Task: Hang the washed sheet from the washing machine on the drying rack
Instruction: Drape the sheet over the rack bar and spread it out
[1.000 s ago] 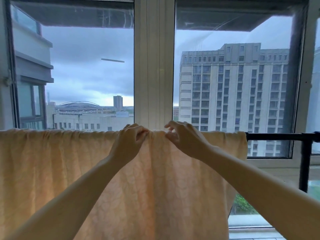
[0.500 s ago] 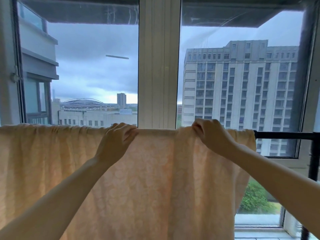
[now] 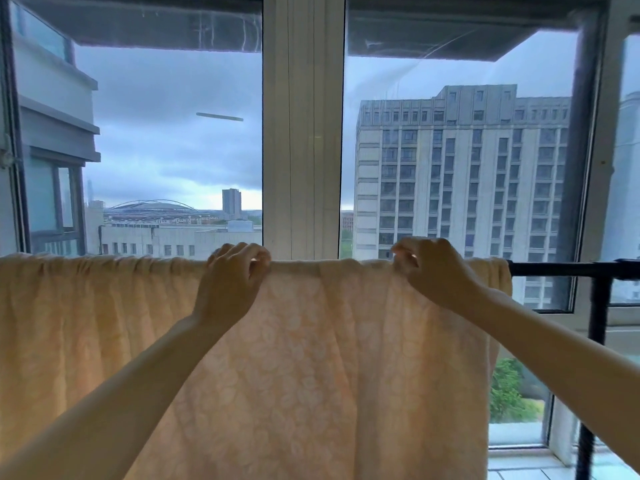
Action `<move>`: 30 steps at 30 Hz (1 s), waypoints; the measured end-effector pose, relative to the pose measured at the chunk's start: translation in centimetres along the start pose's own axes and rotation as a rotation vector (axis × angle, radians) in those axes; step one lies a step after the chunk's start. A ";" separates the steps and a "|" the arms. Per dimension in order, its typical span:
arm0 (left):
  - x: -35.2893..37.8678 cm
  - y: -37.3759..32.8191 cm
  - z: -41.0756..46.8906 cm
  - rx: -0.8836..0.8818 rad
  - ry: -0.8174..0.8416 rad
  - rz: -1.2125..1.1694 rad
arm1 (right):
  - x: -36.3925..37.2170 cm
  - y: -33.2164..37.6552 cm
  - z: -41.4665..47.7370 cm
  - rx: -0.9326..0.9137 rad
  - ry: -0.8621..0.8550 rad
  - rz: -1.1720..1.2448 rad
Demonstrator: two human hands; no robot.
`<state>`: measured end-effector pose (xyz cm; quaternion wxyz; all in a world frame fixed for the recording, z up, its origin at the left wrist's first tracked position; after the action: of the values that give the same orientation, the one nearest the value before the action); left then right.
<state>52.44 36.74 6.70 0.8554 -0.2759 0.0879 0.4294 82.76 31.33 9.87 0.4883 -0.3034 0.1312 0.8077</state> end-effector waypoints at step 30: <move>1.7 -1.7 0.9 0.020 0.047 -0.112 | -1.0 -4.0 -2.2 0.175 -0.005 -0.125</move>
<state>54.75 37.60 7.47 0.8786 -0.2816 0.0967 0.3733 87.36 31.44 9.09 0.5626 -0.2651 0.1806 0.7619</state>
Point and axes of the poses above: each hand's wrist, its own z-axis towards the middle knuckle, its own x-axis out of the palm, y = z × x, the point moved 2 cm from there along z, towards the middle knuckle, and after that the axes turned 14 degrees about -x, right-handed, at the moved point
